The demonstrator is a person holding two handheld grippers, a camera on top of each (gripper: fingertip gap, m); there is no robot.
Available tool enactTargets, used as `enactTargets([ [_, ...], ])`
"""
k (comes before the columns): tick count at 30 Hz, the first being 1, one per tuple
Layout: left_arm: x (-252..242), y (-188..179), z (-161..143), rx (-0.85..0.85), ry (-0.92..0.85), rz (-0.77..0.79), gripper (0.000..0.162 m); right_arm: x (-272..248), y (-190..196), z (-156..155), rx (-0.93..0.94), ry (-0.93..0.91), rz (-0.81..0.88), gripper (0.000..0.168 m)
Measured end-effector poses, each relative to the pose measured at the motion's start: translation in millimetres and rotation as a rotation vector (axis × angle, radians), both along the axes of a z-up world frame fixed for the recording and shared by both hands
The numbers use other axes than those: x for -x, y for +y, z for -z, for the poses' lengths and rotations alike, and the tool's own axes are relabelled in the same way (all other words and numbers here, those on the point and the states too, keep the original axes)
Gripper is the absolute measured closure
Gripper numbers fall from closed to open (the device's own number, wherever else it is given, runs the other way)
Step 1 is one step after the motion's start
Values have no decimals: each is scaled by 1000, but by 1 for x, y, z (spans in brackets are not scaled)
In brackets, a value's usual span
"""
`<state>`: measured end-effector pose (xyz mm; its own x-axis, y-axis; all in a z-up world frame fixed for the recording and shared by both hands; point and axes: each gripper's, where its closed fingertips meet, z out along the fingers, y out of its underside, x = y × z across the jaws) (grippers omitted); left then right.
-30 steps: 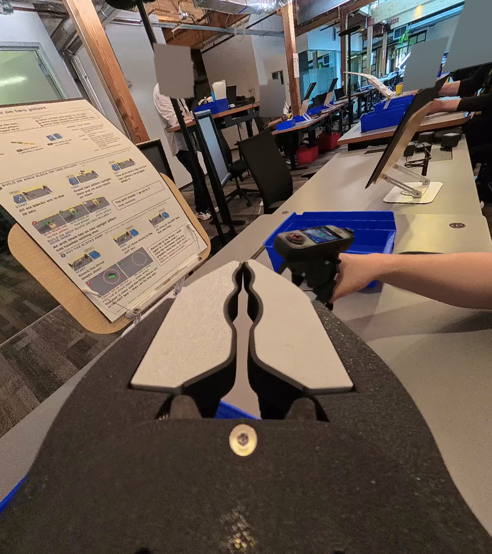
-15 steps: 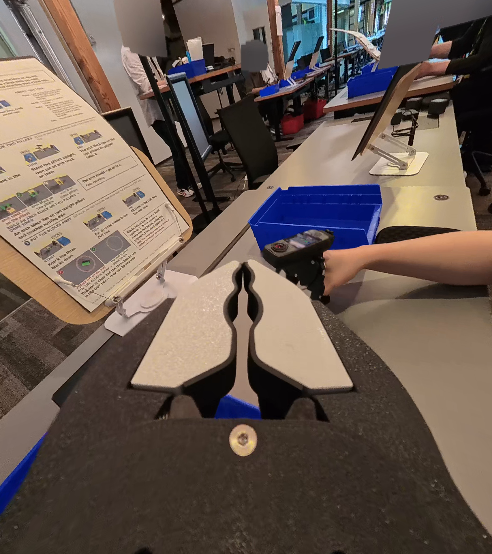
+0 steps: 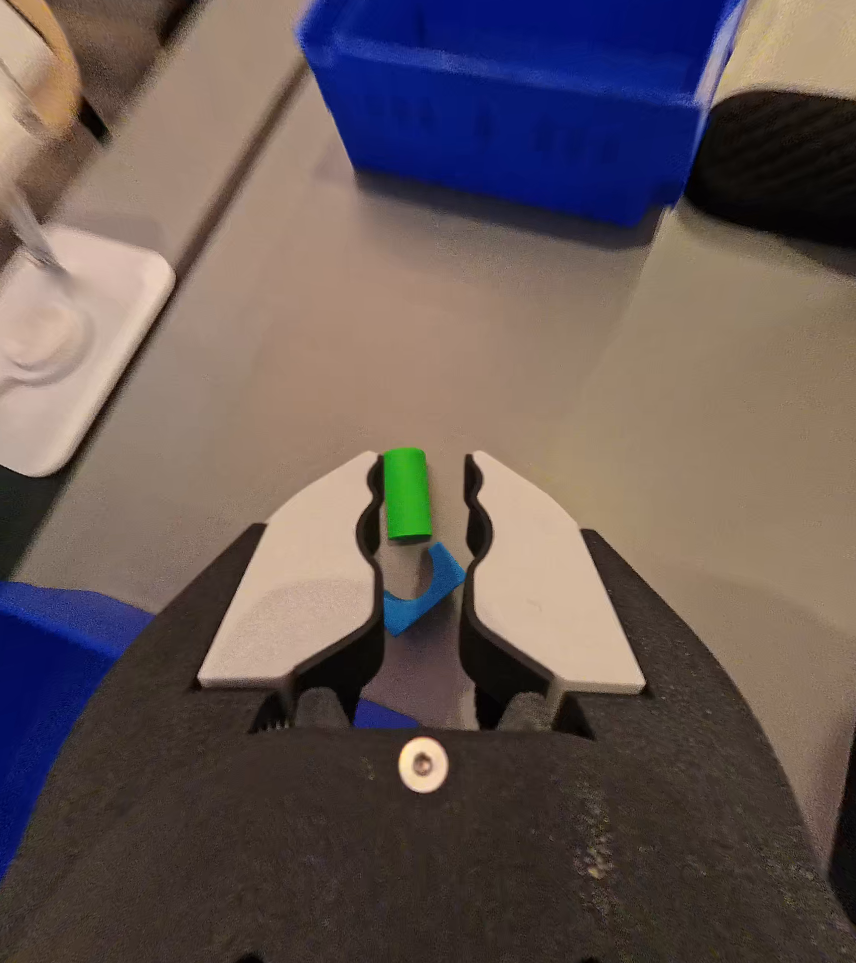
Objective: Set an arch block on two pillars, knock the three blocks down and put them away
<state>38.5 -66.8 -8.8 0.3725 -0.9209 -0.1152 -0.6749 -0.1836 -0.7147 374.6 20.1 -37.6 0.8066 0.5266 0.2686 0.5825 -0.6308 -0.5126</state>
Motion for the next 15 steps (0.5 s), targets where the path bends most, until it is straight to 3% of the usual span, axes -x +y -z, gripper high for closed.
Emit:
enactTargets([
  [4,-13,12,64,167,187,-61,125,-30,4,56,138,-71,20,96],
  [9,-1,26,115,185,430,-177,124,-42,5,103,281,-110,42,96],
  [12,-2,27,128,237,437,-200,121,-44,16,106,224,-104,61,94],
  [15,2,27,142,272,480,-202,120,-44,21,84,132,-47,64,93],
])
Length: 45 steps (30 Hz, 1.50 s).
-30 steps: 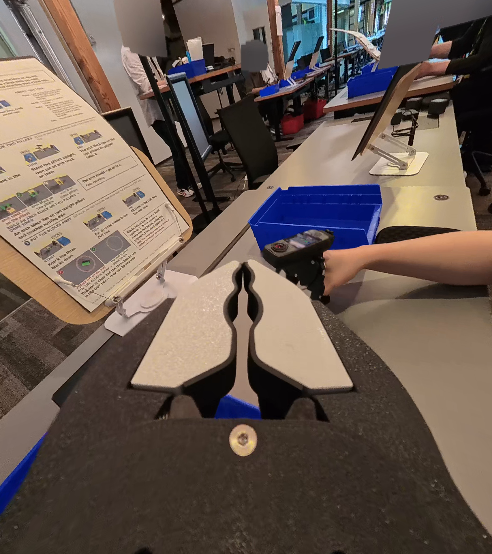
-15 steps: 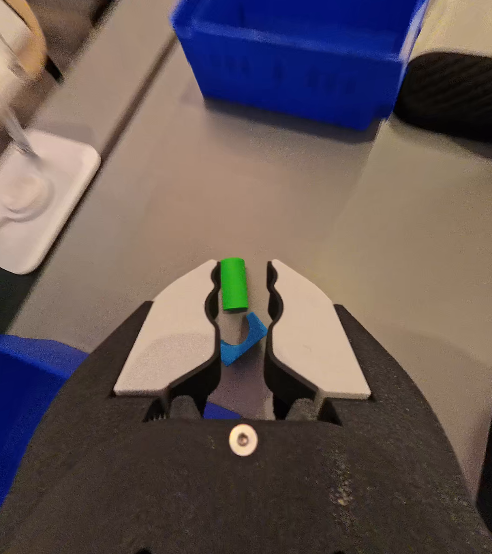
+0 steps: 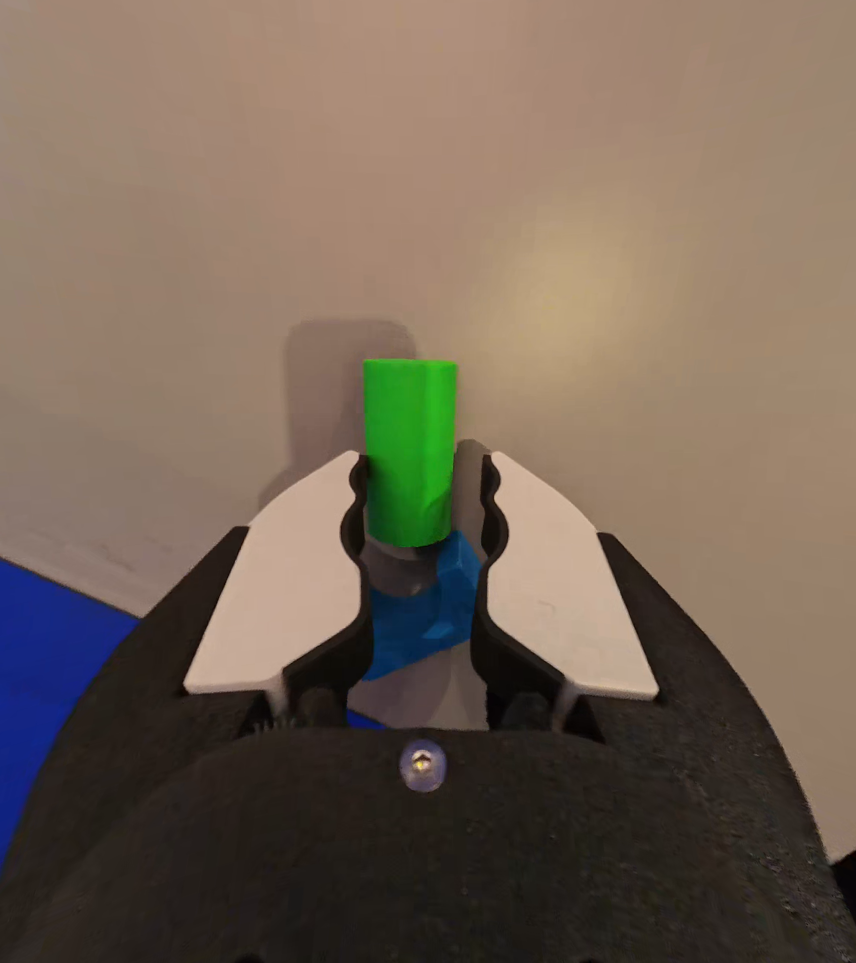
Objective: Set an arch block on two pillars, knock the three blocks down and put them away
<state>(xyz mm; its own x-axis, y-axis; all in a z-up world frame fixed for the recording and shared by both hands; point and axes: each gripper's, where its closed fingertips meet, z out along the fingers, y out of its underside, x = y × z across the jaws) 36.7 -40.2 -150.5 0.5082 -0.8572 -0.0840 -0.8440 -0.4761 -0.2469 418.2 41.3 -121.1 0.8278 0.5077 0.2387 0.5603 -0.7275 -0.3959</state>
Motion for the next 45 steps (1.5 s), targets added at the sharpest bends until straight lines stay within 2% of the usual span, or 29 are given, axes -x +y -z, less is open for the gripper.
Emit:
enactTargets([
  [3,5,2,10,1,62,5,126,4,10,-45,-217,73,-17,94],
  [7,-1,3,7,24,14,3,127,42,9,-116,-553,205,-188,94],
  [9,-11,8,-10,9,-111,-15,127,76,0,-149,-701,286,-310,94],
  [12,-30,8,-60,5,-407,-20,127,142,-29,-178,-823,392,-575,95],
  [14,-45,-12,-98,71,-623,55,127,186,-52,-180,-833,390,-754,95],
  [16,-51,-38,-122,174,-727,131,127,227,-75,-176,-865,313,-926,99],
  [21,-48,-62,-128,209,-682,205,127,307,-133,-143,-798,159,-1276,111],
  [25,-47,-75,-126,252,-654,270,127,331,-144,-116,-786,-18,-1365,111],
  [26,-48,-81,-125,274,-659,306,127,333,-142,-110,-787,-61,-1368,114],
  [28,-47,-91,-121,319,-640,349,126,335,-142,-102,-781,-114,-1387,131],
  [29,-46,-92,-118,325,-623,349,123,335,-144,-99,-762,-107,-1391,131],
  [30,-44,-90,-117,323,-605,337,111,333,-144,-97,-729,-98,-1383,131],
  [33,-24,-78,-113,223,-509,319,110,311,-129,-100,-667,-115,-1313,131],
  [37,18,-49,-88,-21,-177,268,120,248,-90,-123,-636,-50,-1093,131],
  [39,29,-46,-71,5,-59,192,129,209,-70,-139,-667,50,-971,131],
  [43,39,-46,-41,39,98,217,118,121,-34,-155,-719,320,-695,132],
  [45,45,-38,-29,-7,198,250,116,74,-15,-147,-705,379,-516,132],
])
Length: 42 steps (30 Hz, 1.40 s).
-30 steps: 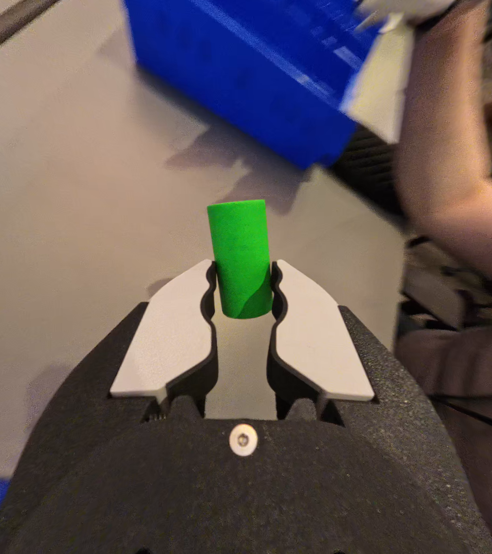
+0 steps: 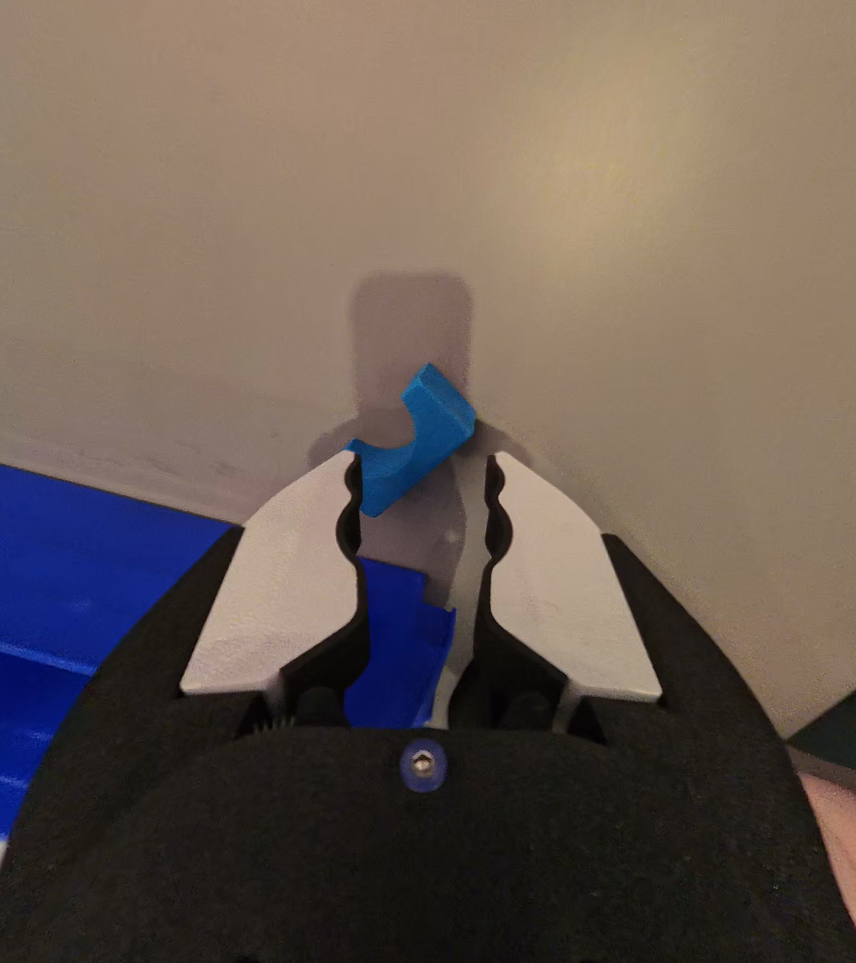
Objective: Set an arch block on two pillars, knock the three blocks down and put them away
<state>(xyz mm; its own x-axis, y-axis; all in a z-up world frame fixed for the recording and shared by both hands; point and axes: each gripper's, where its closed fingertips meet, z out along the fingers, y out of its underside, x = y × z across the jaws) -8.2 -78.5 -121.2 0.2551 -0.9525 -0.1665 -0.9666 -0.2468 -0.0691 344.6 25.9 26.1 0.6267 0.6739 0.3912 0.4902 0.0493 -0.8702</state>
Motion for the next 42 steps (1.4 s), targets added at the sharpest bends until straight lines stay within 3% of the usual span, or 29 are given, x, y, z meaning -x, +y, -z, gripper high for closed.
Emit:
enactTargets([
  [3,8,5,17,-23,121,23,116,-45,12,41,181,-45,149,132],
  [8,19,7,37,1,234,14,138,-69,5,126,575,-257,262,131],
  [9,20,7,38,3,252,12,144,-68,3,133,607,-283,254,132],
  [13,12,14,31,-40,216,-22,145,-57,-11,148,679,-343,179,132],
  [17,-10,14,7,-42,12,-48,146,-59,-14,153,706,-328,183,129],
  [20,-40,7,-25,30,-287,-58,146,-59,-1,135,592,-316,227,114],
  [24,-78,-6,-78,143,-680,-41,146,-11,12,53,220,-216,147,111],
  [26,-90,-17,-102,225,-839,-8,146,47,-7,5,39,-113,-40,111],
  [29,-101,-34,-131,351,-1024,45,146,146,-78,-40,-110,46,-475,111],
  [32,-107,-36,-158,377,-1194,64,146,211,-124,-52,-52,205,-716,112],
  [36,-105,-34,-189,302,-1353,110,146,249,-120,-32,120,270,-691,112],
  [41,-106,-30,-186,209,-1322,123,146,267,-129,-32,195,381,-739,113],
  [42,-108,-30,-184,210,-1319,120,146,268,-125,-29,208,376,-714,120],
])
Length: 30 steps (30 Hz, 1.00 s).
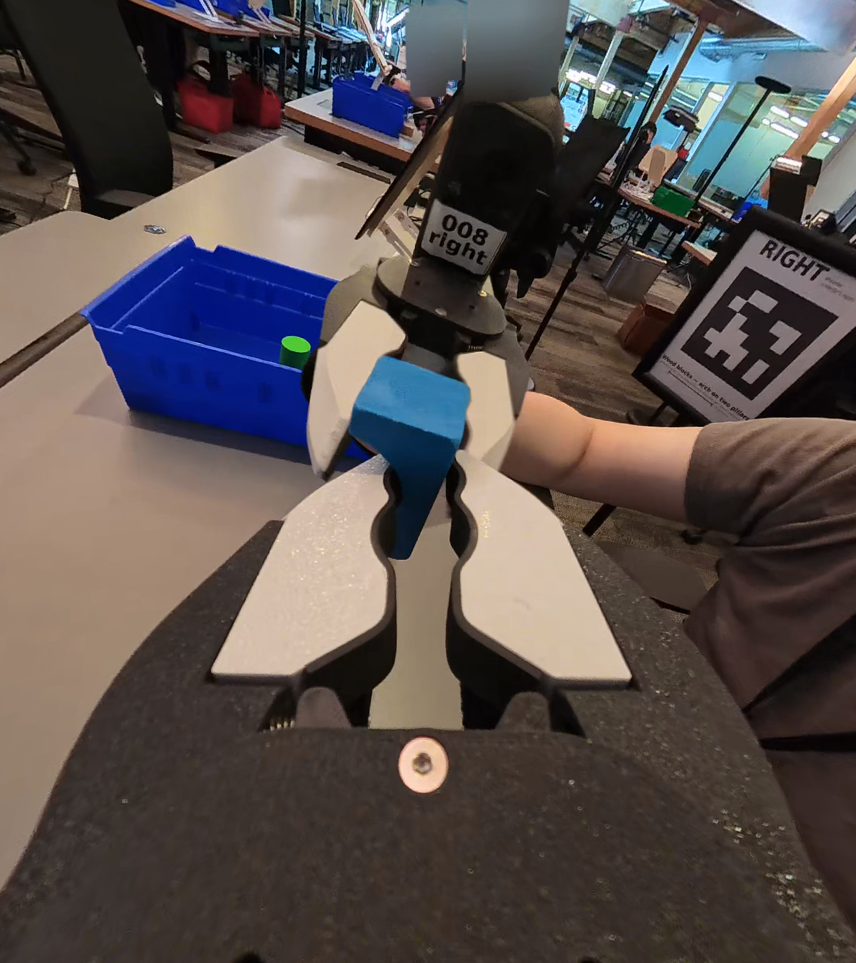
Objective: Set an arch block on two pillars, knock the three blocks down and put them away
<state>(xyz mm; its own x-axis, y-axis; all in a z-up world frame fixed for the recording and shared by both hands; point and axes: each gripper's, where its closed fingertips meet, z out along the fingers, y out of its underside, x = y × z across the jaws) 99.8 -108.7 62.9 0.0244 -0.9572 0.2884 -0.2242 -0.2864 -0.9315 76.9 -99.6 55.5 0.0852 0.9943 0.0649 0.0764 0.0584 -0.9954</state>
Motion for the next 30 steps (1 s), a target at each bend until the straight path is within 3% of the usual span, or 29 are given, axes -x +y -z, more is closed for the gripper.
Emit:
enactTargets([
  [2,-1,5,6,-8,25,-25,146,0,2,7,5,-32,-1,148],
  [4,1,8,14,4,85,-35,141,-3,5,13,11,-79,2,148],
  [6,9,15,13,-7,122,-79,118,-17,12,15,-8,-148,27,152],
  [9,39,29,-5,-76,116,-187,116,-68,41,2,-43,-215,184,152],
  [11,73,45,-5,-92,210,-315,111,-127,77,7,54,-317,416,152],
  [12,93,52,-2,-92,270,-386,103,-162,91,25,158,-433,534,152],
  [15,169,83,11,-90,480,-695,103,-251,106,93,513,-714,798,151],
  [18,237,97,25,-42,623,-922,96,-269,105,145,753,-816,816,151],
  [21,271,98,35,72,616,-993,96,-278,112,176,798,-952,874,150],
  [24,309,99,48,138,686,-1105,93,-270,112,170,782,-943,839,138],
  [27,333,95,70,241,757,-1132,88,-274,120,128,637,-819,885,133],
  [30,347,100,88,300,788,-1148,88,-330,136,74,412,-711,1201,135],
])
